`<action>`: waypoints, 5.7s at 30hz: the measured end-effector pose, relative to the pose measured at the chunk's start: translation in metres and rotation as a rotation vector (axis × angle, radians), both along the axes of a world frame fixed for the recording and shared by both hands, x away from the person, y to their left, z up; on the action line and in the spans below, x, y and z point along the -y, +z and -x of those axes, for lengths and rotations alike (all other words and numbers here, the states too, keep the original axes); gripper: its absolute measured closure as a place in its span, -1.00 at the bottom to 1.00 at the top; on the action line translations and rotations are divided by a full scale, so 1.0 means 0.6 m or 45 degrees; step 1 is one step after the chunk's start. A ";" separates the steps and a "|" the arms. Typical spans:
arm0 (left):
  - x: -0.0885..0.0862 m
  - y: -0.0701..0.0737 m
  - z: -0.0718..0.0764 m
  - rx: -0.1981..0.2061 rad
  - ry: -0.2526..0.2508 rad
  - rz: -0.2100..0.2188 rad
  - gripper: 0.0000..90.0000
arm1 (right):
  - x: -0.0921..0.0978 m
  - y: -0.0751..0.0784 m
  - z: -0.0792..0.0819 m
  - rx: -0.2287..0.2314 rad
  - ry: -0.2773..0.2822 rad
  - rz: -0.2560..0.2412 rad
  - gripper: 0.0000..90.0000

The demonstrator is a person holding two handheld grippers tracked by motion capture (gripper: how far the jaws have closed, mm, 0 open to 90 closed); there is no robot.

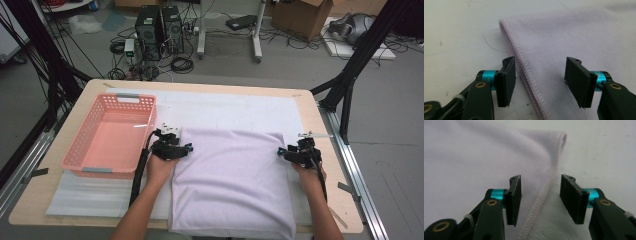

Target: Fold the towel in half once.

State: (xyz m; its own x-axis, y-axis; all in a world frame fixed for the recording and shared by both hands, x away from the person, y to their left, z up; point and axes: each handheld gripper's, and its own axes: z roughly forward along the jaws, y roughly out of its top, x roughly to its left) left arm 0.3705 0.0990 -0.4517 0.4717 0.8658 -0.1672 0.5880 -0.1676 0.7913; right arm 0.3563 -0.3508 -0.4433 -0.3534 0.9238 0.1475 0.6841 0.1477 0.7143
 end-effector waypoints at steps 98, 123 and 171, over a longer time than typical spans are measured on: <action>-0.051 0.004 0.216 0.090 -0.284 0.218 0.32 | -0.011 0.035 0.244 0.223 0.079 0.012 0.33; -0.077 0.012 0.241 -0.026 -0.333 0.309 0.95 | -0.012 0.027 0.268 0.057 0.129 0.004 0.89; -0.078 -0.002 0.319 -0.096 -0.375 0.178 0.80 | 0.003 0.018 0.356 -0.086 0.130 -0.025 0.87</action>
